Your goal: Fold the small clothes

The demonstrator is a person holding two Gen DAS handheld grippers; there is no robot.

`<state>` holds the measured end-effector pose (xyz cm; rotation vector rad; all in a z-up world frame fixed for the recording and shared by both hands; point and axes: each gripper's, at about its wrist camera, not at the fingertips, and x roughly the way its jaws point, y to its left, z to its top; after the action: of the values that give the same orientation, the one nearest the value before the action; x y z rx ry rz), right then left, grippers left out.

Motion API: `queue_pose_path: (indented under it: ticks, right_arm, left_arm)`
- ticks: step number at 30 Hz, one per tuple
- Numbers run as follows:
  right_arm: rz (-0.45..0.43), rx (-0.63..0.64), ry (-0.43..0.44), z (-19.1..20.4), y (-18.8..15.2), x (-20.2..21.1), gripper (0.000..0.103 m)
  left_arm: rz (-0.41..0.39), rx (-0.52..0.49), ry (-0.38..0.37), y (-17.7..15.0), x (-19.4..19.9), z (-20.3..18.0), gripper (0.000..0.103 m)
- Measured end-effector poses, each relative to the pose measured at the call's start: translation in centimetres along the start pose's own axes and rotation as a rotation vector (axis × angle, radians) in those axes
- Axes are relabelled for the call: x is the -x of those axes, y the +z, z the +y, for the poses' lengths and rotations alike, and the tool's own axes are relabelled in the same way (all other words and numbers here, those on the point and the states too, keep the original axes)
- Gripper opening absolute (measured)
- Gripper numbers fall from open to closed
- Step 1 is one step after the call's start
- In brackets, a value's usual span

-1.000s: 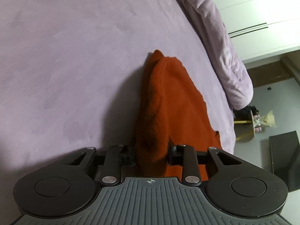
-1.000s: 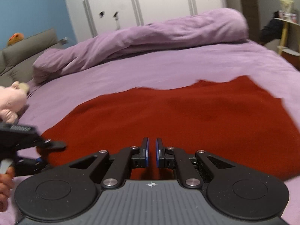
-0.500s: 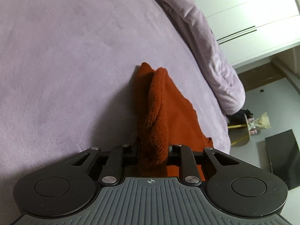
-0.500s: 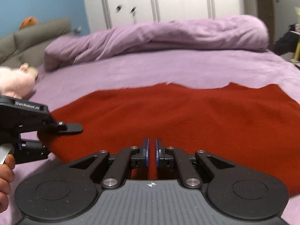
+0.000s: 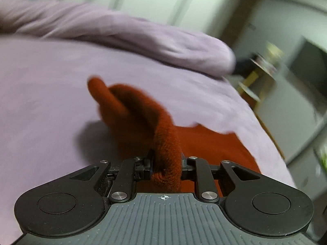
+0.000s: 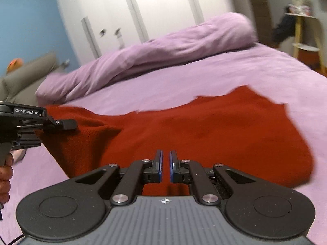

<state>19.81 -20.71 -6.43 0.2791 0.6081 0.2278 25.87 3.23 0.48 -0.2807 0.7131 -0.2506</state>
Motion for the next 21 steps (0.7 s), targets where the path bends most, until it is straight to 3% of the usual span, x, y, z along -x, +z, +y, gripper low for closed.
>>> queue_pose_path:
  ticks: [5, 6, 7, 10, 11, 13, 16, 19, 21]
  right_arm:
    - [-0.023, -0.061, -0.082, -3.8, 0.3, 1.1, 0.006]
    - [-0.019, -0.075, -0.091, -4.5, 0.3, 1.2, 0.006]
    - [-0.016, -0.084, -0.095, -5.2, 0.3, 1.4, 0.006]
    - [-0.004, -0.097, -0.105, -6.2, 0.1, 1.5, 0.006]
    - [-0.001, -0.1, -0.101, -6.3, 0.2, 1.4, 0.006]
    - [-0.001, -0.109, -0.082, -6.1, 0.6, 1.1, 0.007]
    - [-0.013, -0.106, -0.009, -4.8, 1.3, 0.8, 0.006]
    - [-0.015, -0.083, 0.08, -2.7, 2.1, -0.4, 0.006]
    - [0.023, -0.055, 0.127, -1.5, 2.0, -1.9, 0.006]
  left_arm:
    - [0.107, -0.126, 0.013, -2.9, -5.4, -5.5, 0.024]
    - [0.138, -0.139, 0.015, -3.8, -6.5, -6.0, 0.028]
    - [0.154, -0.155, 0.006, -4.6, -7.1, -6.2, 0.039]
    - [0.136, -0.214, -0.057, -5.2, -5.9, -6.7, 0.061]
    - [0.153, -0.215, -0.096, -5.3, -5.0, -6.6, 0.062]
    - [0.164, -0.181, -0.163, -5.2, -2.9, -5.8, 0.06]
    - [0.129, -0.097, -0.165, -5.1, 0.2, -3.7, 0.06]
    - [0.075, -0.031, -0.084, -4.8, 1.8, -1.5, 0.06]
    - [0.087, 0.025, -0.016, -4.7, 1.7, -0.1, 0.059]
